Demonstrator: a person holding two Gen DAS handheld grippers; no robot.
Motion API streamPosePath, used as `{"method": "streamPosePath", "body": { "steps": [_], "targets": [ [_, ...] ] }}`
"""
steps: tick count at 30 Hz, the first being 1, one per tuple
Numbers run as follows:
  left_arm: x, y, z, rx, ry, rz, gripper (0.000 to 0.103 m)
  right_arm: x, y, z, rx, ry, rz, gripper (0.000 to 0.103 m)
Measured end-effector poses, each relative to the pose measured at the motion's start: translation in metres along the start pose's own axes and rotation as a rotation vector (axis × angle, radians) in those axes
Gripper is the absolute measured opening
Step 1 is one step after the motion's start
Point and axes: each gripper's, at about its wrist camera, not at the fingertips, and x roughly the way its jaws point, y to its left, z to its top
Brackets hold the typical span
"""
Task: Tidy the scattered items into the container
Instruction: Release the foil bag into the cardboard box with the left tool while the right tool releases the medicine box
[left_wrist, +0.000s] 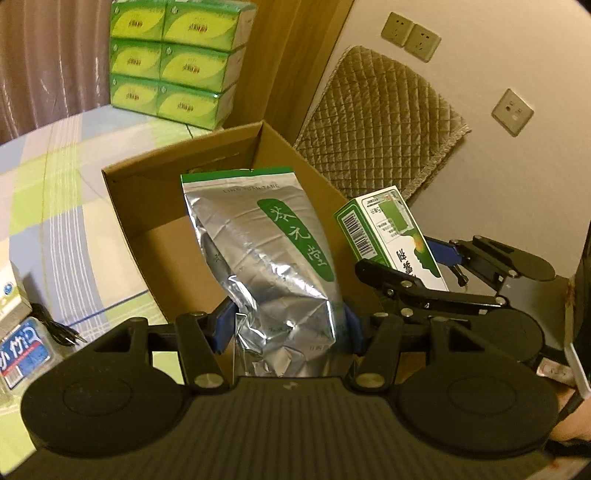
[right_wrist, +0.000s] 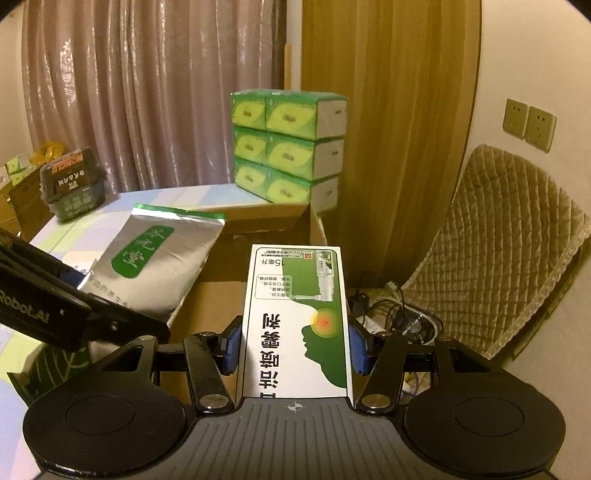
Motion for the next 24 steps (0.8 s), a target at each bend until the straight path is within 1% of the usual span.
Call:
{"method": "streamPosePath", "body": {
  "steps": [4,6,11,16,24],
  "targets": [
    [0.01,0.005,-0.001,-0.007,0.008,0.0,0.054,0.008,-0.002,-0.002,0.005,0.011,-0.002,0.053],
    [0.011,0.006,-0.003,-0.003,0.011,0.012,0.055,0.011,-0.002,-0.002,0.006,0.016,-0.004,0.053],
    [0.002,0.007,-0.007,0.044,-0.008,0.056,0.055,0.015,-0.002,-0.004,0.009,0.026,-0.004,0.053],
    [-0.009,0.007,-0.013,0.074,-0.015,0.085,0.055,0.014,0.002,-0.006,0.006,0.032,0.004,0.053],
    [-0.02,0.01,-0.021,0.08,-0.019,0.096,0.055,0.013,0.008,-0.006,0.002,0.033,0.01,0.053]
  ]
}}
